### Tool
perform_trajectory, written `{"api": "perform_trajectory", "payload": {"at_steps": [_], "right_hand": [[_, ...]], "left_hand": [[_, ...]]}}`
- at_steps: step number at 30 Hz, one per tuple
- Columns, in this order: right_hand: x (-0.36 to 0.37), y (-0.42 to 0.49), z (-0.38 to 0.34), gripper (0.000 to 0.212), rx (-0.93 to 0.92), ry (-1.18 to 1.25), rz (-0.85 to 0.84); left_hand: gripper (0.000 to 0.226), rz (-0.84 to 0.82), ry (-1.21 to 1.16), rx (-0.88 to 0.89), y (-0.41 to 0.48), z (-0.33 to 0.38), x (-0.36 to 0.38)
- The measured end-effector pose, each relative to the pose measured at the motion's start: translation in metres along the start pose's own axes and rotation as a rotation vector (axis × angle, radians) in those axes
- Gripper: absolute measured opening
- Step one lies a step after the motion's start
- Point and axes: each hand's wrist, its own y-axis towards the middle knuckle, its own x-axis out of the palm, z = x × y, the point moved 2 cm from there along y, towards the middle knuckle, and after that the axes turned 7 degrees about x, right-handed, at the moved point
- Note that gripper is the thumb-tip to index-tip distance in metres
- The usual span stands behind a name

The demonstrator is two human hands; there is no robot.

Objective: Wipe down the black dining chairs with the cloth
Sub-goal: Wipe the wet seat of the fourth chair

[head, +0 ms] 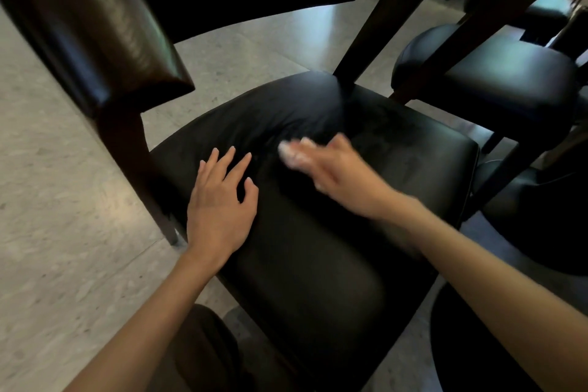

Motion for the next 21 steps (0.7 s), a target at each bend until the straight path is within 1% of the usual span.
{"api": "perform_trajectory", "payload": {"at_steps": [2,3,4,5,7,9,10,12,14,15,17,19,21], "right_hand": [[-0.019,0.022,0.032,0.037,0.114,-0.126,0.185],[-0.032,0.034,0.051,0.040,0.224,-0.199,0.239],[-0.040,0.045,0.072,0.041,0.352,-0.272,0.241],[-0.045,0.054,0.095,0.043,0.477,-0.335,0.195],[-0.039,0.064,0.133,0.047,0.695,-0.349,0.023],[-0.023,0.067,0.151,0.055,0.781,-0.321,-0.072],[-0.016,0.068,0.156,0.057,0.771,-0.313,-0.066],[-0.011,0.071,0.158,0.052,0.741,-0.245,-0.013],[-0.013,0.068,0.145,0.047,0.707,-0.173,0.028],[-0.013,0.064,0.132,0.045,0.668,-0.151,0.020],[-0.010,0.054,0.094,0.042,0.538,-0.124,-0.041],[0.000,0.040,0.054,0.041,0.406,-0.045,-0.100],[0.012,0.022,0.020,0.041,0.225,0.019,-0.117]], "left_hand": [[0.047,0.004,-0.003,0.001,0.000,0.000,0.000],[0.047,0.007,-0.004,0.002,0.000,0.000,0.000],[0.047,0.009,-0.004,0.002,0.000,0.000,0.000],[0.047,0.010,-0.004,0.002,0.000,-0.001,0.001],[0.047,0.011,-0.004,-0.001,0.000,-0.001,0.001],[0.048,0.013,-0.003,-0.008,0.000,-0.002,0.002],[0.048,0.015,-0.003,-0.010,0.000,-0.002,0.002],[0.049,0.018,-0.003,-0.014,0.001,-0.001,0.003],[0.050,0.020,-0.005,-0.021,0.002,0.000,0.003],[0.050,0.018,-0.008,-0.024,0.003,0.001,0.003],[0.051,0.019,-0.014,-0.032,0.003,0.001,0.003],[0.050,0.023,-0.020,-0.039,0.001,0.001,0.002],[0.048,0.033,-0.024,-0.041,0.000,0.001,0.002]]}}
